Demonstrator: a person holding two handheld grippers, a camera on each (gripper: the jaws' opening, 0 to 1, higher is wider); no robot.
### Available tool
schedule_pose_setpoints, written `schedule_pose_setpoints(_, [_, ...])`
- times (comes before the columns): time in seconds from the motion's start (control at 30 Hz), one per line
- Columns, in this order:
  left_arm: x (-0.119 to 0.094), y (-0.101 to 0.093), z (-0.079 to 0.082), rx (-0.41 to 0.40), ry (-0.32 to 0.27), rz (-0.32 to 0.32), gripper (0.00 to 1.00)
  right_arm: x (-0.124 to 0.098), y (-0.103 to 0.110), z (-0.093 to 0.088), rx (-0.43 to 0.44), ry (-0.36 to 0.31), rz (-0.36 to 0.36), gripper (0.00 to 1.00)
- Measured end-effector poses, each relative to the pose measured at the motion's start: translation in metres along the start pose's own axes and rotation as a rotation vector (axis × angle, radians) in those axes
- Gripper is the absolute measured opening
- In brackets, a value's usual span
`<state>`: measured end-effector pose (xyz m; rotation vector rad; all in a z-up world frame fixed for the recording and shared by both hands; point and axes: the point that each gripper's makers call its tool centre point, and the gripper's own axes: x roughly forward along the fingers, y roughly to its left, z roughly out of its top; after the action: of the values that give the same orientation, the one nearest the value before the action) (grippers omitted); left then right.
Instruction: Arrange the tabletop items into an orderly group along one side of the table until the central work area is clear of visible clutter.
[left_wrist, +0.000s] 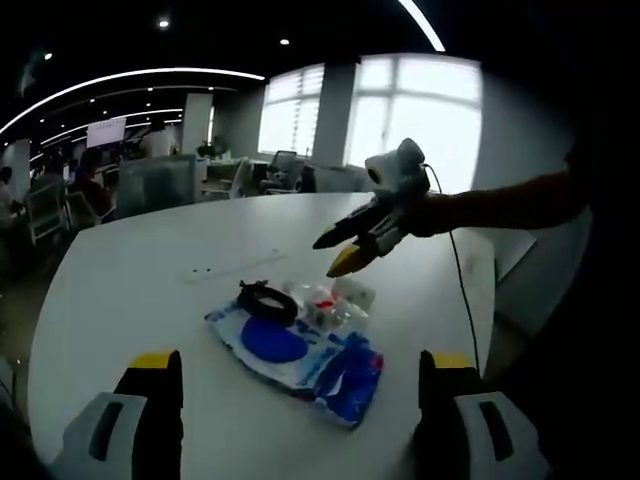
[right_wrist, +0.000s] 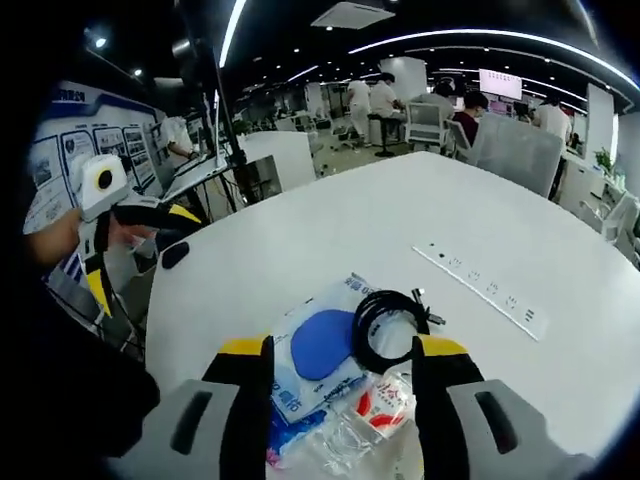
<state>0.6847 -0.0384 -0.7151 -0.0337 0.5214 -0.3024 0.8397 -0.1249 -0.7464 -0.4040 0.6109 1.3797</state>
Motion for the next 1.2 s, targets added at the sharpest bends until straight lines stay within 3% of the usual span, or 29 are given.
schedule_pose_setpoints(0.4, [0.003, -0.006, 0.005, 0.002, 0.005, -0.015, 0.97, 0.032, -0.017, -0.010, -0.035, 0.030, -0.006, 0.44])
schedule_pose_setpoints(0.67, [0.001, 0.008, 0.011, -0.009, -0.008, -0.009, 0.98, 0.043, -0.038, 0.000, -0.038, 0.027, -0.038, 0.44])
schedule_pose_setpoints(1.2, [0.001, 0.021, 0.026, -0.015, -0.037, 0.036, 0.97, 0.058, -0.073, 0.017, -0.161, 0.094, 0.004, 0.46])
